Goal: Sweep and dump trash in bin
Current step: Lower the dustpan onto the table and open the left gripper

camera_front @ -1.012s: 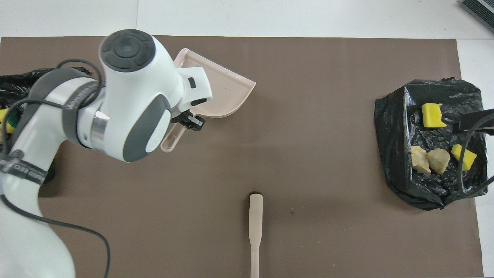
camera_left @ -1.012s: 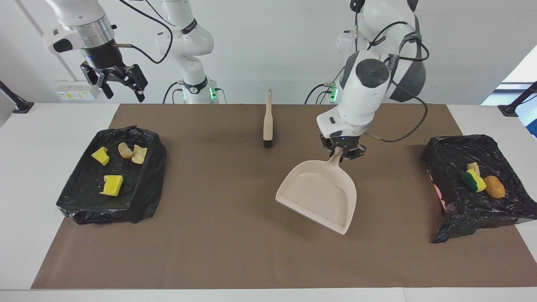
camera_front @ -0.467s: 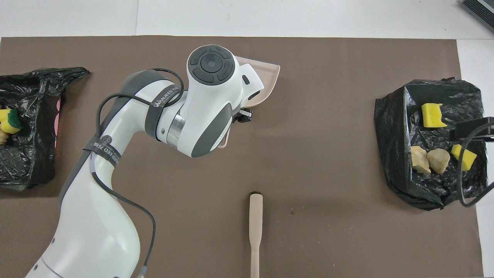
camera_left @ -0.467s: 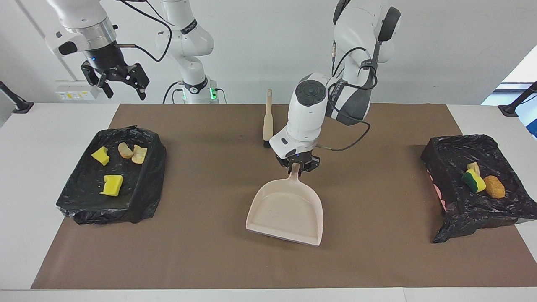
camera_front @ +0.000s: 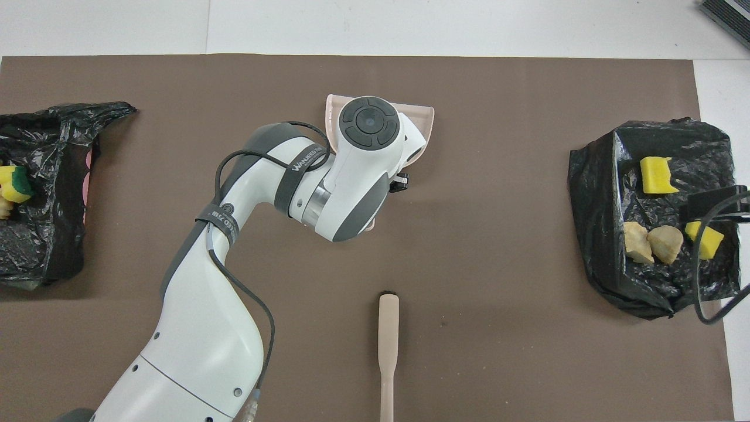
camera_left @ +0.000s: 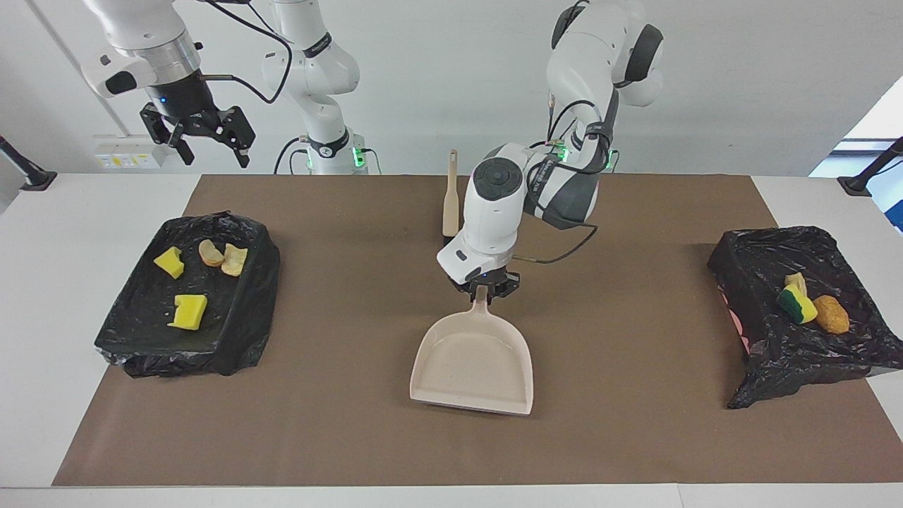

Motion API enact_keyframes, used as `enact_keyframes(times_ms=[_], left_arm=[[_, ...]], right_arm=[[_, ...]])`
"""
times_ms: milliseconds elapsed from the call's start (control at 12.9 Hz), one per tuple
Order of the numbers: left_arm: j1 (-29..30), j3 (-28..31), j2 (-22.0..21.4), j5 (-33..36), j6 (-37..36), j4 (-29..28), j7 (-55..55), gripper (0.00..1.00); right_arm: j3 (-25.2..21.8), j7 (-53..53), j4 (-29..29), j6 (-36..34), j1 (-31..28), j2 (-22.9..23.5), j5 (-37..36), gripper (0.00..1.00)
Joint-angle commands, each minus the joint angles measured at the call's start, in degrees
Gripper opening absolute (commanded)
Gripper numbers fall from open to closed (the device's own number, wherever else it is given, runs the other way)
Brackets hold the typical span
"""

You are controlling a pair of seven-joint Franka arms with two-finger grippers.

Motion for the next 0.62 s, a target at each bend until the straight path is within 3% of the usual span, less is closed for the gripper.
enact_keyframes(times_ms=[0,233,311,545], left_arm=[[-0.26,1.01,1.00,-3.51,0.38,1.54,-0.69,0.00],[-0.34,1.01,0.30,-5.28,0.38,0.13,-0.78,0.00],[-0.43,1.01,0.04,-5.37,0.47,-1.00,-1.04,0.07],[-0.08,1.10,-0.06,-5.90,3.02,-2.33,-3.76,0.81]], right_arm=[[0.28,-1.88,-1.15,-1.02,-1.05,-1.40,0.11,1.00],[0.19,-2.24,-0.97,-1.02,-1.13,-1.40,-0.15,1.00],[0.37,-2.15,-0.97,-1.02,-1.05,-1.40,-0.24,1.00],[0.19,-2.15,-1.06,-3.12,-1.13,-1.58,-0.59,1.00]])
